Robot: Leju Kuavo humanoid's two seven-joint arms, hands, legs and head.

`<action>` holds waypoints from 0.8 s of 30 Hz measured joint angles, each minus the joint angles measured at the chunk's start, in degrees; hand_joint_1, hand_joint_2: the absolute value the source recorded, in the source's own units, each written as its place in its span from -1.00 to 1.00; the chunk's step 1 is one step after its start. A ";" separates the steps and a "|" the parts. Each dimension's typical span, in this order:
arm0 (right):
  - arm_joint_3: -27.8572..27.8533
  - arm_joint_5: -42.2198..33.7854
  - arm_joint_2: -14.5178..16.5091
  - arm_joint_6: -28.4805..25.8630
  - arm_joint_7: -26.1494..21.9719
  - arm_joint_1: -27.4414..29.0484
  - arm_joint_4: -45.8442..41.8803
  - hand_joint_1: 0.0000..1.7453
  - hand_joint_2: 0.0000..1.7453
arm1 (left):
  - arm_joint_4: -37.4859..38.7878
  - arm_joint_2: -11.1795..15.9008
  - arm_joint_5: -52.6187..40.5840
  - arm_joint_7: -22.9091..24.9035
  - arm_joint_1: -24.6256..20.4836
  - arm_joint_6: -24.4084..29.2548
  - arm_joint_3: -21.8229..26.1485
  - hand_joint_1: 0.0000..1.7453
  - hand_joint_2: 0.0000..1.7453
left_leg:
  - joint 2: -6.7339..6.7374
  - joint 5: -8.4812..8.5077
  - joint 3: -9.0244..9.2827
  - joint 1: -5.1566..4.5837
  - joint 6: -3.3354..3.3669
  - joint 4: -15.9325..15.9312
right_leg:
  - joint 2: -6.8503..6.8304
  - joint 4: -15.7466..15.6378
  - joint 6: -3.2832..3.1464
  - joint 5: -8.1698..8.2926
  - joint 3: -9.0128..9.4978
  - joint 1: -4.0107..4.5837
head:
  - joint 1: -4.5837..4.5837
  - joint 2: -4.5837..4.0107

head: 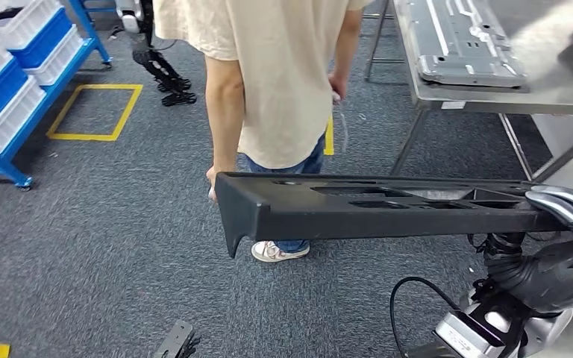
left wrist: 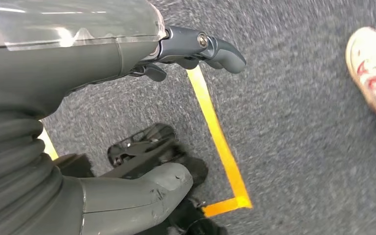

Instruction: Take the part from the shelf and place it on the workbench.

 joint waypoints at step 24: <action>-0.36 -1.40 -1.01 -0.02 0.00 1.96 -2.56 1.00 1.00 | 0.00 0.01 1.84 -2.69 0.13 1.87 0.09 -1.00 1.00 | 5.84 8.13 6.91 -0.33 1.19 -15.99 | -3.54 -0.02 1.43 -0.38 0.33 0.51 | 0.03 0.00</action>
